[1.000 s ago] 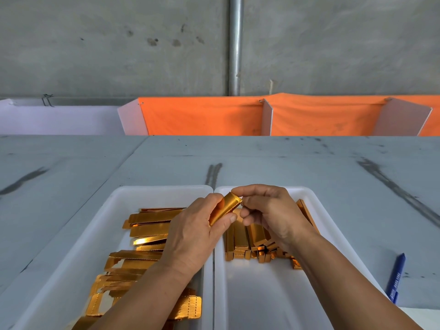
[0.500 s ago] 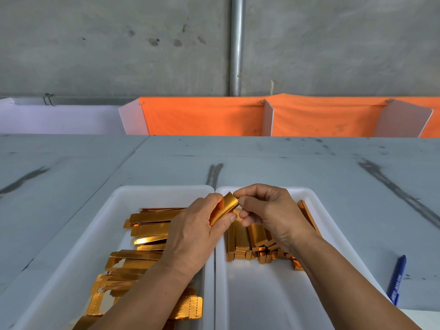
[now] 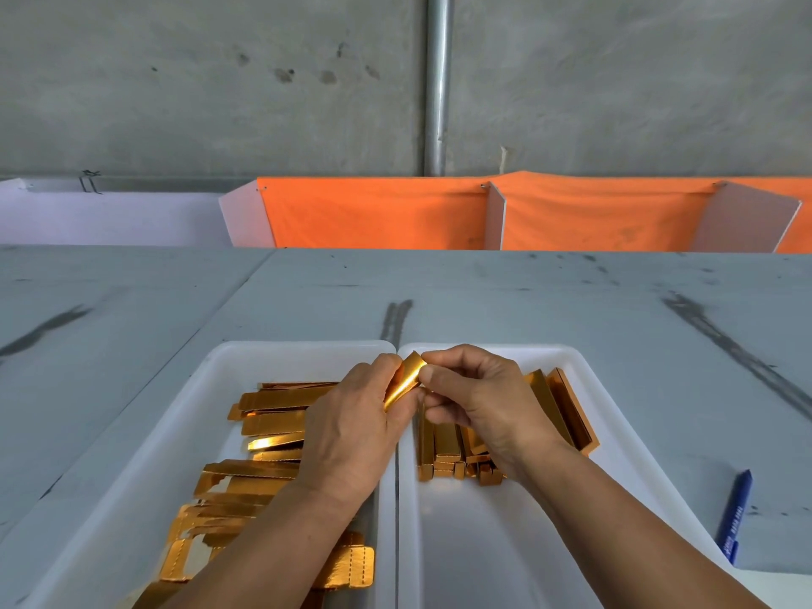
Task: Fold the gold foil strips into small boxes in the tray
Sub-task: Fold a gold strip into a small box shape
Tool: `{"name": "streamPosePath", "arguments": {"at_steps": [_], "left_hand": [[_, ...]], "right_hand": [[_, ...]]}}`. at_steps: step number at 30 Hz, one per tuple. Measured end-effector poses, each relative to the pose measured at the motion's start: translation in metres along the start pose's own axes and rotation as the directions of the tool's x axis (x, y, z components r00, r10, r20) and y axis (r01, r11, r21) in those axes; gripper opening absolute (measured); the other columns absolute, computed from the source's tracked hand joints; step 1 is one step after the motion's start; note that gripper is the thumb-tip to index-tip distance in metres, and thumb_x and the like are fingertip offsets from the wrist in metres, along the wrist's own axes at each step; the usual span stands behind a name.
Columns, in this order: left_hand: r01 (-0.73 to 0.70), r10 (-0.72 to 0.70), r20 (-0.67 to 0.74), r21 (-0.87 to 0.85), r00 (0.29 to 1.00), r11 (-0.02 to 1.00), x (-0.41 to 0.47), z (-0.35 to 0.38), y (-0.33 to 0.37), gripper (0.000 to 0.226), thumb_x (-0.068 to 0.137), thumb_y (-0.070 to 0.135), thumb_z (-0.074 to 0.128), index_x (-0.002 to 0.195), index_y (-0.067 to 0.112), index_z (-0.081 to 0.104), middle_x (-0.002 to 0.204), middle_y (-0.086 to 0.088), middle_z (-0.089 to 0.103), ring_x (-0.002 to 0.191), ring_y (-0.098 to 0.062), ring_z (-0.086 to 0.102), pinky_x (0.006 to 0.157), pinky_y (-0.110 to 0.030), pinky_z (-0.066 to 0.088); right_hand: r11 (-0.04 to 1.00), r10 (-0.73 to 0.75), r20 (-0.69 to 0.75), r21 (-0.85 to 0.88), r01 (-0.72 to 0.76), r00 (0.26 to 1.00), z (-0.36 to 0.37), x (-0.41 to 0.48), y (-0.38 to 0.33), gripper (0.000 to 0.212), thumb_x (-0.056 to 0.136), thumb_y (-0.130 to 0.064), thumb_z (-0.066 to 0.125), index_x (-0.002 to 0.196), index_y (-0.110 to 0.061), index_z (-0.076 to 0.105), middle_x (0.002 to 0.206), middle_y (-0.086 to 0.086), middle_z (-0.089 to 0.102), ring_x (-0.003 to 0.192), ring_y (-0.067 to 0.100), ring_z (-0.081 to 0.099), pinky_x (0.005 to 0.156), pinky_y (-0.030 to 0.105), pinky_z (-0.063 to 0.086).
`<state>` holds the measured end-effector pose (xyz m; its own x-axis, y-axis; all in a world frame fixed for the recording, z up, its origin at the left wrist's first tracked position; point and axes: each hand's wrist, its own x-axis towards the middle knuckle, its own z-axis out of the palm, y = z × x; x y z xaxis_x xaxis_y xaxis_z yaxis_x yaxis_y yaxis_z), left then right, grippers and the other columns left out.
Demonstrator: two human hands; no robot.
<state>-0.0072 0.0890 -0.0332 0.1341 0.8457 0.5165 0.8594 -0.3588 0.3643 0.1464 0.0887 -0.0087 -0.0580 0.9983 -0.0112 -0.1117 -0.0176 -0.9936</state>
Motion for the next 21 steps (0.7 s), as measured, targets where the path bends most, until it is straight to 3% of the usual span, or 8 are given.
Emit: {"name": "streamPosePath", "arguments": {"at_steps": [7,13,21], "left_hand": [[-0.04,0.039,0.022,0.079,0.999,0.996,-0.0003,0.0005,0.0024,0.04,0.091,0.054,0.046,0.122,0.029,0.05,0.093,0.009,0.058,0.072,-0.007,0.052,0.055,-0.011,0.035],[-0.053,0.052,0.025,0.081,0.998,0.995,-0.0007,0.0018,0.0022,0.04,0.092,0.053,0.046,0.125,0.03,0.048,0.097,0.008,0.059,0.078,-0.008,0.057,0.061,-0.015,0.045],[-0.062,0.063,-0.007,0.078,0.998,0.995,-0.0005,0.0025,0.0009,0.04,0.092,0.054,0.044,0.124,0.03,0.048,0.097,0.009,0.058,0.078,-0.008,0.057,0.062,-0.018,0.048]], "right_hand": [[0.999,0.027,-0.075,-0.015,-0.028,0.997,0.0007,0.0025,0.0034,0.008,0.088,-0.008,0.073,0.096,-0.007,0.072,0.075,0.012,0.074,0.061,0.013,0.068,0.057,0.022,0.057],[0.999,0.038,-0.074,-0.002,-0.038,0.996,0.0001,0.0038,0.0041,0.004,0.089,-0.003,0.07,0.092,-0.005,0.072,0.069,0.005,0.073,0.06,0.011,0.069,0.055,0.02,0.056],[0.999,0.032,-0.098,0.003,-0.032,0.995,0.0008,0.0044,0.0062,0.006,0.089,-0.01,0.072,0.091,-0.004,0.071,0.073,0.012,0.072,0.059,0.015,0.066,0.057,0.023,0.056]]}}
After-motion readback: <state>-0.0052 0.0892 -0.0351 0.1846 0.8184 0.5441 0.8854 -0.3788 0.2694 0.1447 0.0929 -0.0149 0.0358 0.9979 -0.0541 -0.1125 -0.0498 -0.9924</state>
